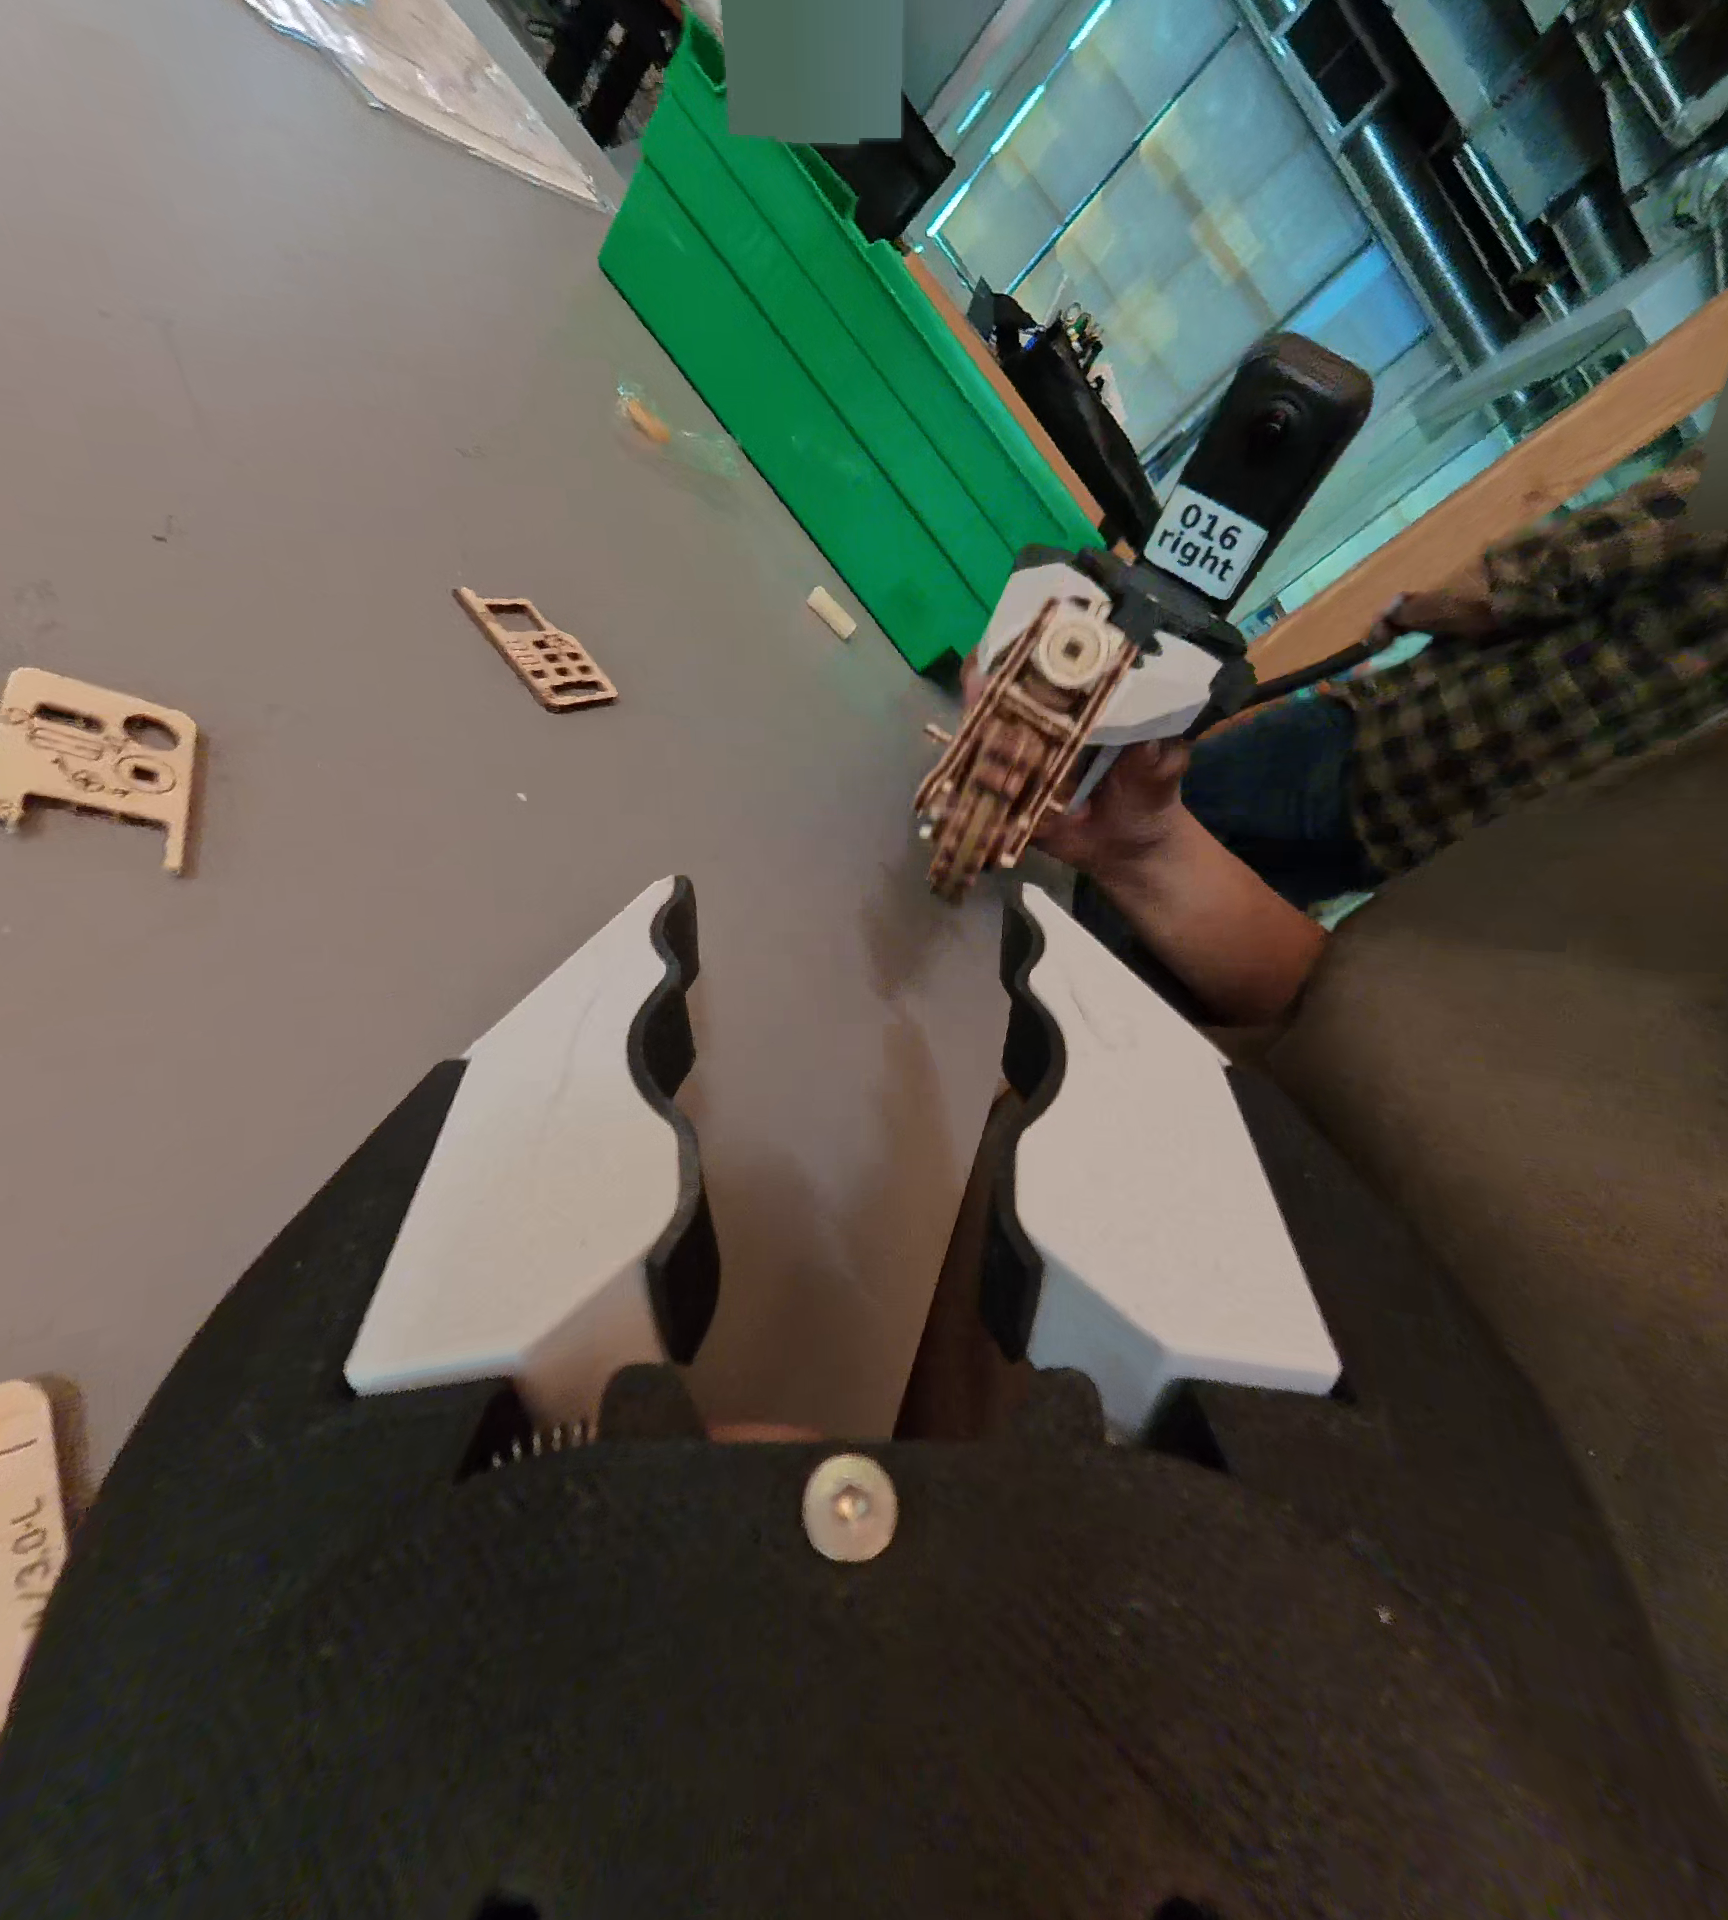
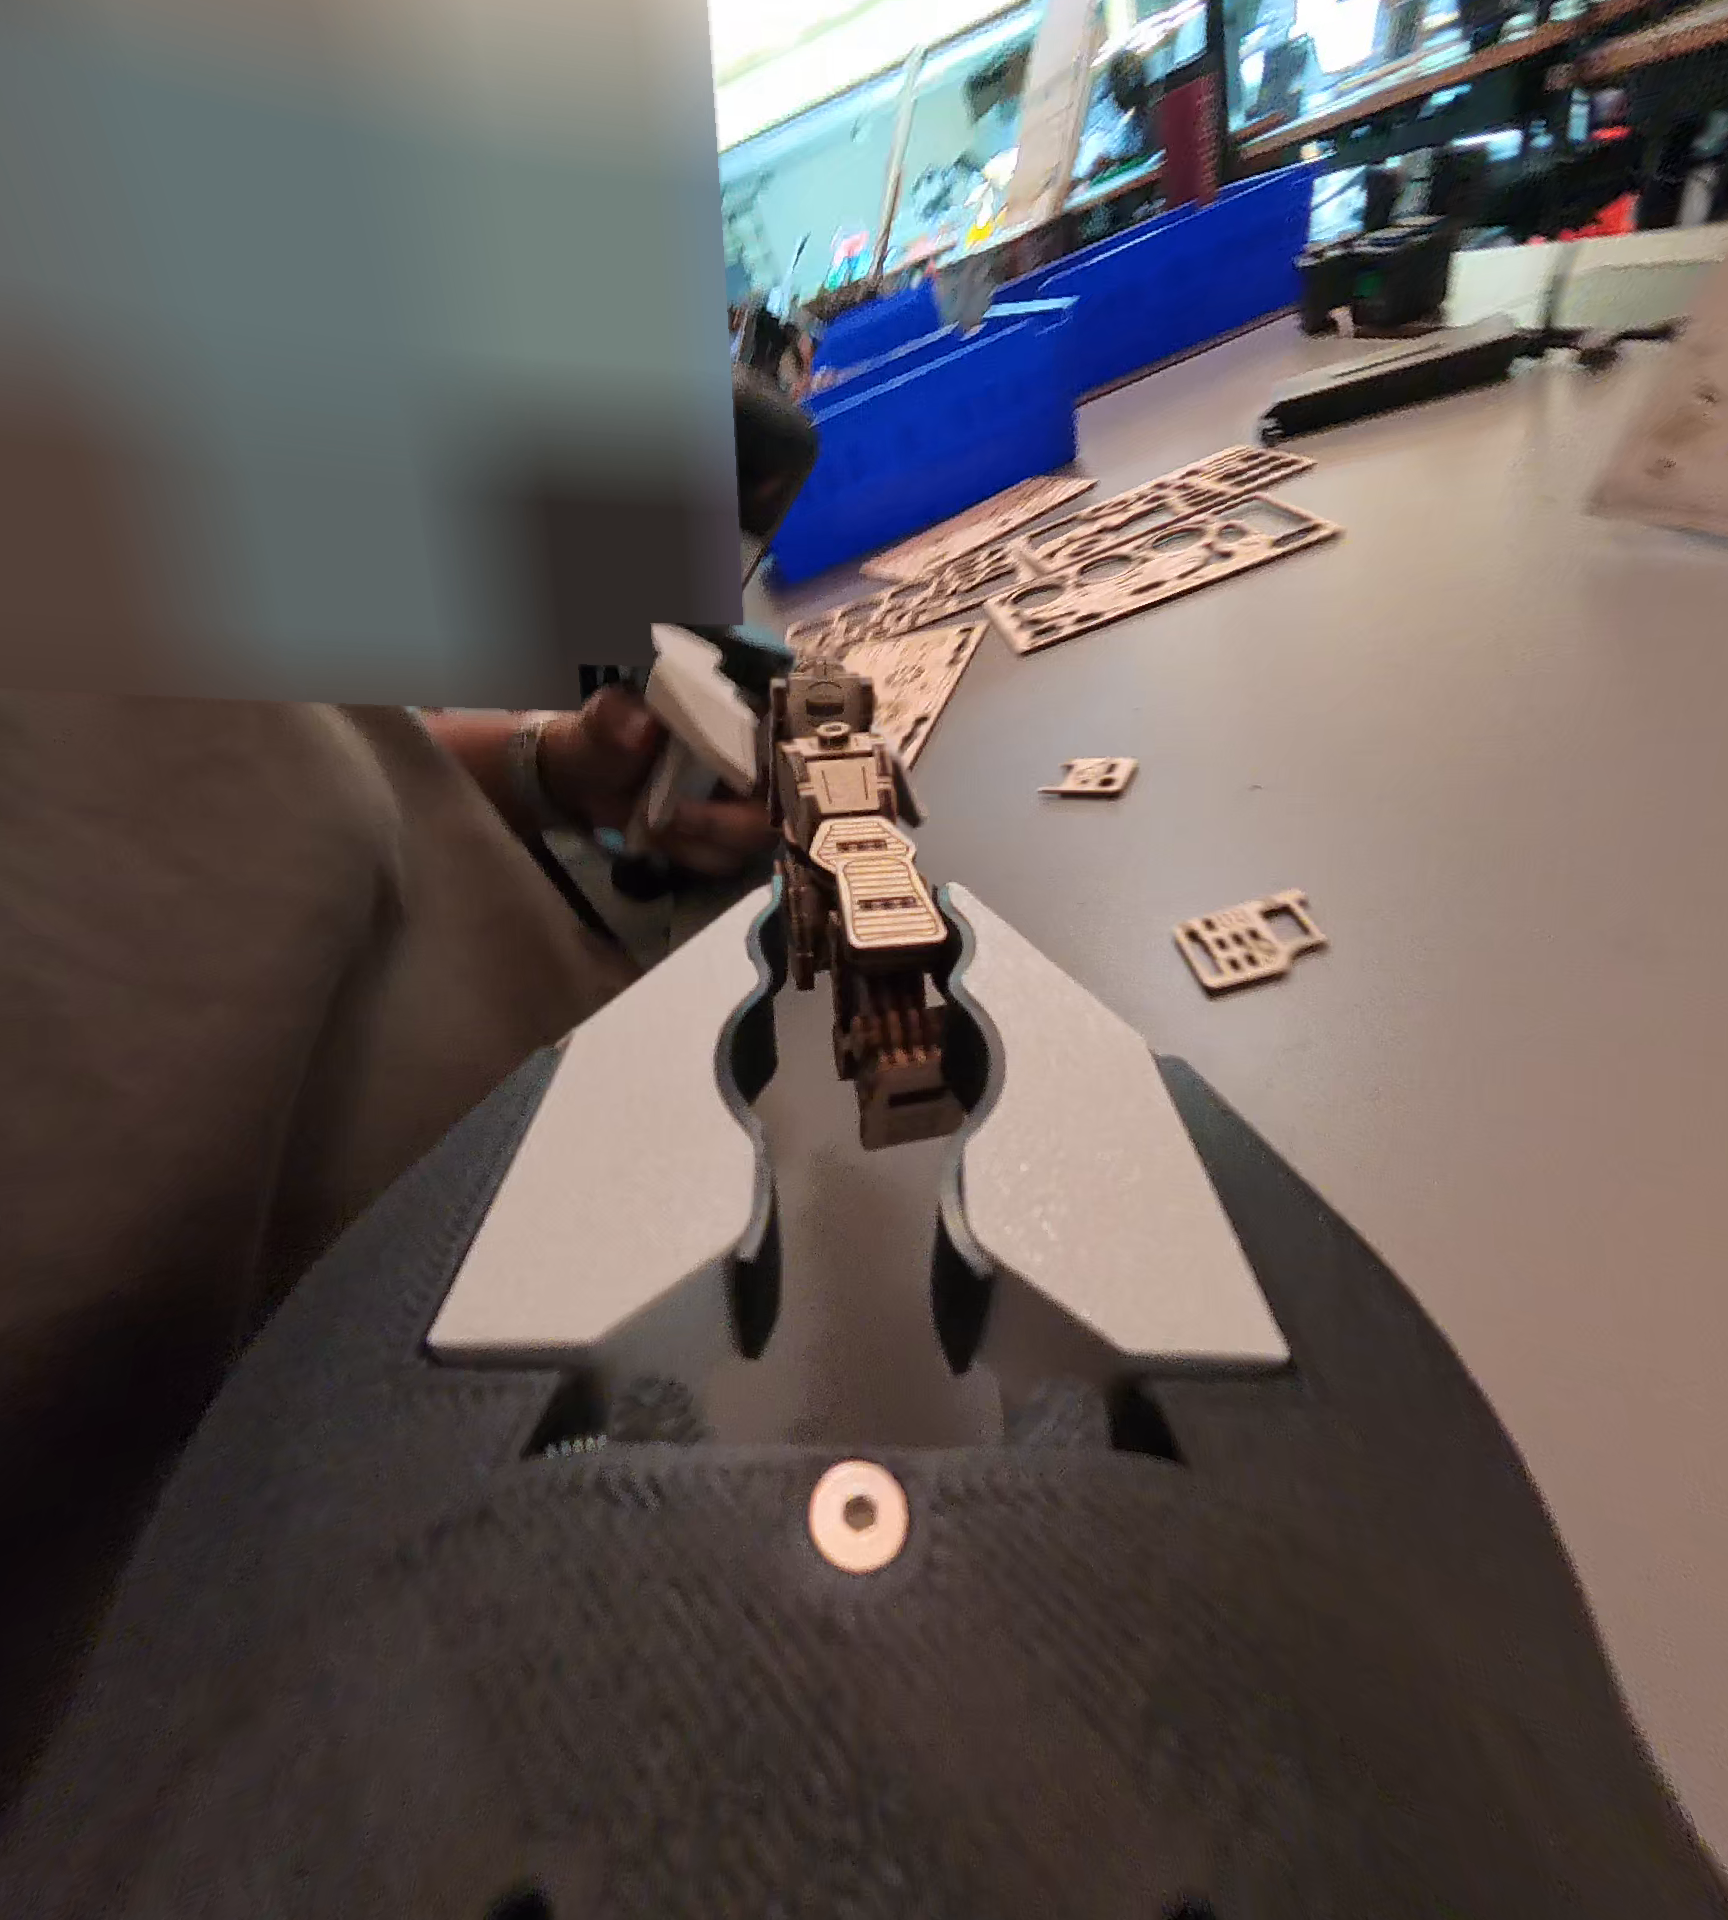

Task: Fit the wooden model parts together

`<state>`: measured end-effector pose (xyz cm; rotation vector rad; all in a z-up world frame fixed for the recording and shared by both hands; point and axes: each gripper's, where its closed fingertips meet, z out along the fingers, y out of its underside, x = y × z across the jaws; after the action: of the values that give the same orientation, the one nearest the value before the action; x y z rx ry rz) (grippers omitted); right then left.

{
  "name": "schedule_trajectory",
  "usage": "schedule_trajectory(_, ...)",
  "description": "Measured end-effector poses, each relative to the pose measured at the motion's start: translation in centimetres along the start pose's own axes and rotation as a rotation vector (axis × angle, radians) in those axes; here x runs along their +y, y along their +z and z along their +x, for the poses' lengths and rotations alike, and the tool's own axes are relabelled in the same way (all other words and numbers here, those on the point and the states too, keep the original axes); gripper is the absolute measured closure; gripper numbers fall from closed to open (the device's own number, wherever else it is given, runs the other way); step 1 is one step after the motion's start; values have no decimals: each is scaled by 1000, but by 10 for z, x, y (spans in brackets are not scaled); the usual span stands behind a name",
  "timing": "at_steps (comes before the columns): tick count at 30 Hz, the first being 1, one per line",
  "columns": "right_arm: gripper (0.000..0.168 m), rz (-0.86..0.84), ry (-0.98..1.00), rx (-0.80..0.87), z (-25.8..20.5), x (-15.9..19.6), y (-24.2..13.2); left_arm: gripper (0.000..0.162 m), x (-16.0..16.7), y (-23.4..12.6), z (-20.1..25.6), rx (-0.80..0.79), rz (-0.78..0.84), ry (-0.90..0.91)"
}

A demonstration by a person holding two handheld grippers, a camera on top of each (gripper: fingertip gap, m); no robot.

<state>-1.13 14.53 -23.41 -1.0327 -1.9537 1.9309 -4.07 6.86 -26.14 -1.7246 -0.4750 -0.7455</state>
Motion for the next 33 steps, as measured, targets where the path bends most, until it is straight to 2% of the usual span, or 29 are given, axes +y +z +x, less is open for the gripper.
schedule_trajectory(4,143,-50,-146,-8,-14,6,8,101,6,2,16,54,-25,100)
schedule_trajectory(7,143,-23,-291,-6,-22,3,10,101,14,2,34,116,-53,216)
schedule_trajectory(10,143,-18,-349,-25,-30,2,13,102,24,3,46,147,-89,315)
schedule_trajectory(17,144,23,-673,-27,-42,3,19,104,22,3,44,136,-83,301)
schedule_trajectory(27,143,25,-674,-19,-35,6,18,105,18,4,36,129,-78,227)
schedule_trajectory(33,144,58,-655,-18,-33,1,15,107,6,1,30,140,-14,130)
